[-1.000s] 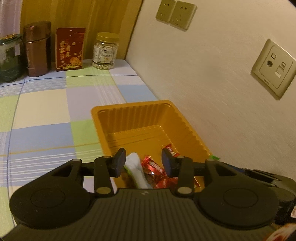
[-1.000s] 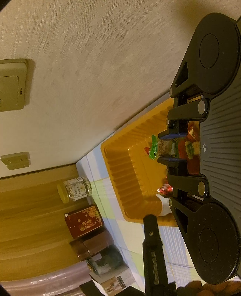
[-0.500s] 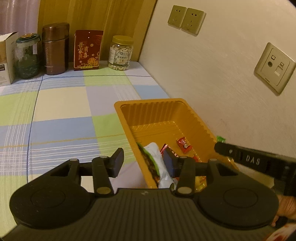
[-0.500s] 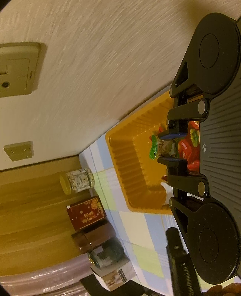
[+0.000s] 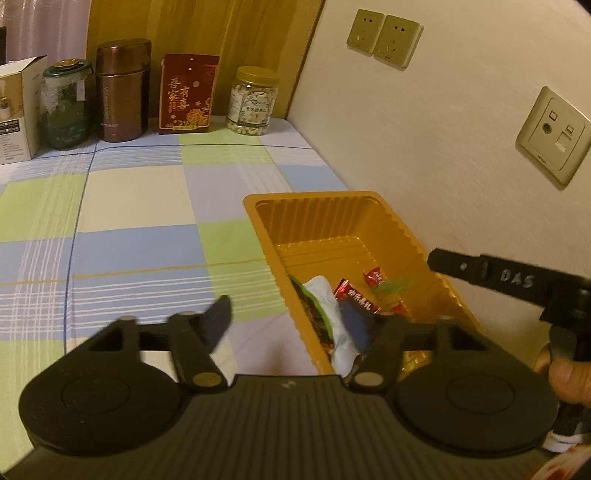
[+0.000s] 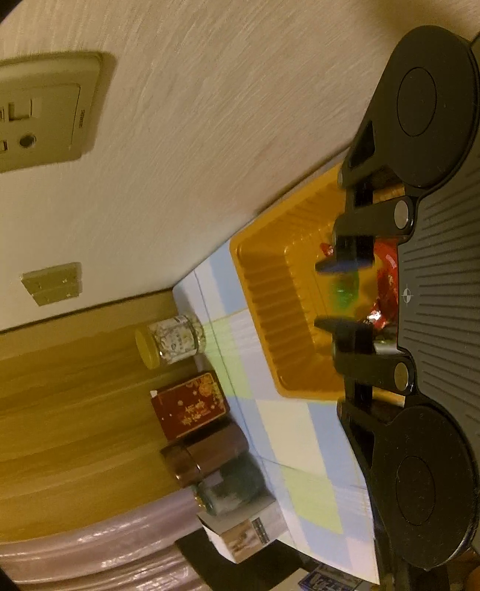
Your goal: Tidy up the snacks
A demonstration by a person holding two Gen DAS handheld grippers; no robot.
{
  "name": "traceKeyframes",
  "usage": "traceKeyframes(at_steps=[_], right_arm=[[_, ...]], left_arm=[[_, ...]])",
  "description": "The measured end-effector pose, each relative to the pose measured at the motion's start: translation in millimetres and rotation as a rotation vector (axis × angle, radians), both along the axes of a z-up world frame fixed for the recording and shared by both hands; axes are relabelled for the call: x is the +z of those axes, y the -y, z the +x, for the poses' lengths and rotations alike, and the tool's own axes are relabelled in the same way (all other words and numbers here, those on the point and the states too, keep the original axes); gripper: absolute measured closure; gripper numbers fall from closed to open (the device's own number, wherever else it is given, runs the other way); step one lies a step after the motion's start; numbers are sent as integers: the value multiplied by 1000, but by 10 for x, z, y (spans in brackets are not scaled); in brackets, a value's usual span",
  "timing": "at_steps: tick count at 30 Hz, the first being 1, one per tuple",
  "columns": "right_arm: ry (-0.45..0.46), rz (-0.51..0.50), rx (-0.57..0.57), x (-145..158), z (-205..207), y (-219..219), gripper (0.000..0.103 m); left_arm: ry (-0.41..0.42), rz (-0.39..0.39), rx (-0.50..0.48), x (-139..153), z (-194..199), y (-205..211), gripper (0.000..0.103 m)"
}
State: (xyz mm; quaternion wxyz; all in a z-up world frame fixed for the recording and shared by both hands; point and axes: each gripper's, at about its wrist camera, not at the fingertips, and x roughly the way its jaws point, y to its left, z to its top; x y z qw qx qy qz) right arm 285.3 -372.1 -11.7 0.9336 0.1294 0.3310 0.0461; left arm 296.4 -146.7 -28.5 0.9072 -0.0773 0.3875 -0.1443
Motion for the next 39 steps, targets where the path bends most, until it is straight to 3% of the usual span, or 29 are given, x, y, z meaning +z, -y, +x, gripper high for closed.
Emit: traceKeyframes(at_steps=[1, 2, 10, 18, 25, 39], right_arm=[[9, 6, -8, 8, -23, 12, 46], [17, 14, -15, 16, -49, 27, 44], [-27, 26, -65, 5, -334, 155, 44], [-57, 35, -80, 123, -769, 123, 38], [-50, 4, -58, 336, -1196, -42, 24], [-54, -115, -35, 521, -1956, -405, 19]], left_arm=[[2, 2, 3, -4, -18, -17, 28], [1, 4, 8, -9, -39, -35, 26], [11, 26, 40, 23, -295, -123, 9], [46, 39, 53, 241, -686, -232, 1], [71, 39, 45, 458, -1079, -352, 1], [88, 52, 38, 623, -1853, -501, 0]])
